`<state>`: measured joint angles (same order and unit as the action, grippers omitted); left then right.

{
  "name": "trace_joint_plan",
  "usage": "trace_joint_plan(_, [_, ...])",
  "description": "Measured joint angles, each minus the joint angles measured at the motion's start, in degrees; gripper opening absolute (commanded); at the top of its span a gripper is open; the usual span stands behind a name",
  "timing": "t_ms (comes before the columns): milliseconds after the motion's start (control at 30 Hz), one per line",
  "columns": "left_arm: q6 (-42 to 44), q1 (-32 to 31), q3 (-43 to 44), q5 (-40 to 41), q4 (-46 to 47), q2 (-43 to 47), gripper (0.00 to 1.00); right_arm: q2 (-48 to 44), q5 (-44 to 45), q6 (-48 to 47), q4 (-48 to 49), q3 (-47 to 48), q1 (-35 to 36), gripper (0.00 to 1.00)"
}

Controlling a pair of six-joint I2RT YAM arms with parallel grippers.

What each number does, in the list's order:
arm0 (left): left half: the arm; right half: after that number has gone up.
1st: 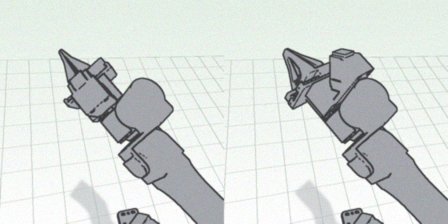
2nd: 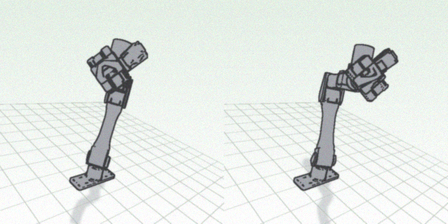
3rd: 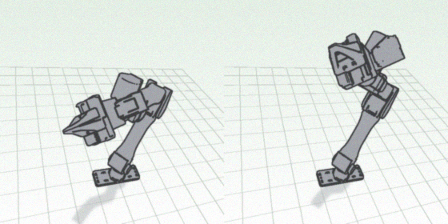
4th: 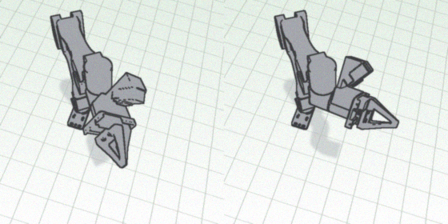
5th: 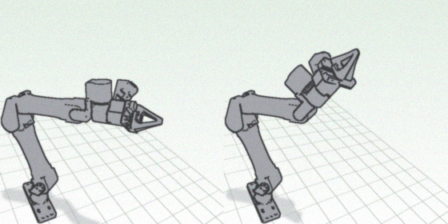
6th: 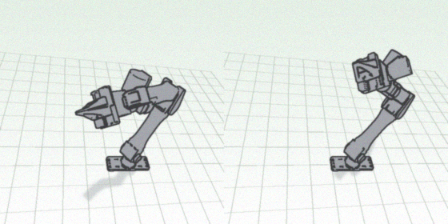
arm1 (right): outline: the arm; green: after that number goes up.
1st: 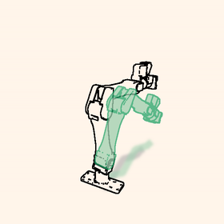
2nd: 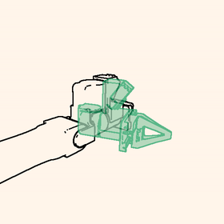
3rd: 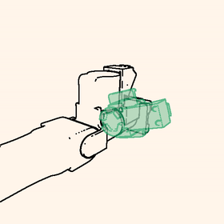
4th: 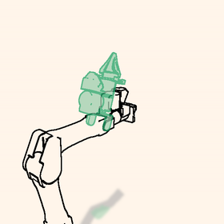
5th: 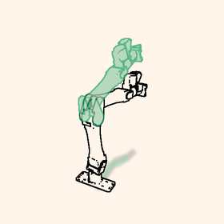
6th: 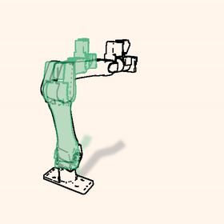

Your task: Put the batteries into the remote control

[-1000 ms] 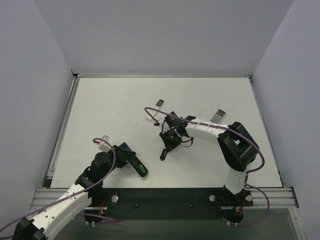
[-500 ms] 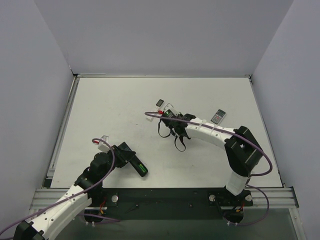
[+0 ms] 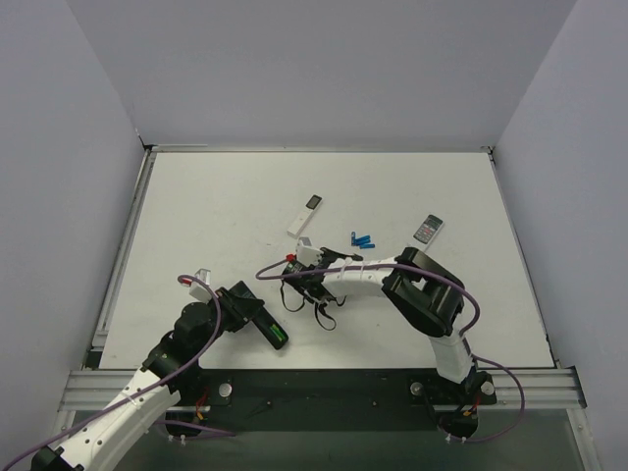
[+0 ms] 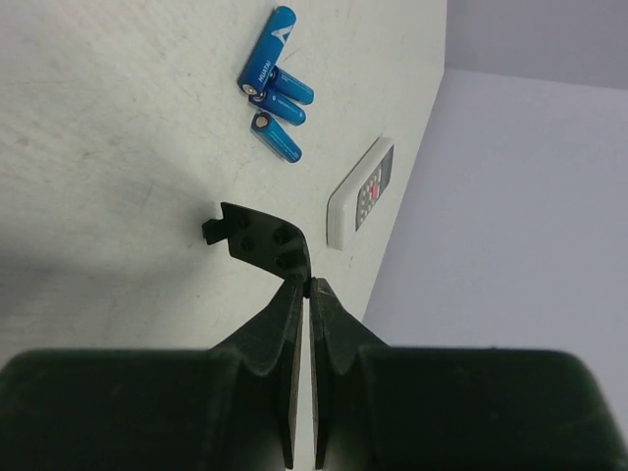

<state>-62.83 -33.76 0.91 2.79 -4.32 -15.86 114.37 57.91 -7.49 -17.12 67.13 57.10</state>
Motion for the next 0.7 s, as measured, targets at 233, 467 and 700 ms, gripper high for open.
trace_joint_plan(233, [0.0, 0.0, 0.0, 0.0, -0.7, 0.2, 0.00, 1.2, 1.6, 3.2, -1.1, 0.1, 4.7, 0.03])
trace_joint_plan(467, [-0.2, 0.0, 0.0, 0.0, -0.7, 0.2, 0.00, 3.2, -1.9, 7.0, -3.3, 0.8, 7.8, 0.28])
trace_joint_plan(700, [-0.9, 0.0, 0.0, 0.0, -0.8, 0.2, 0.00, 3.3, -7.4, 9.4, -4.5, 0.8, 9.0, 0.32])
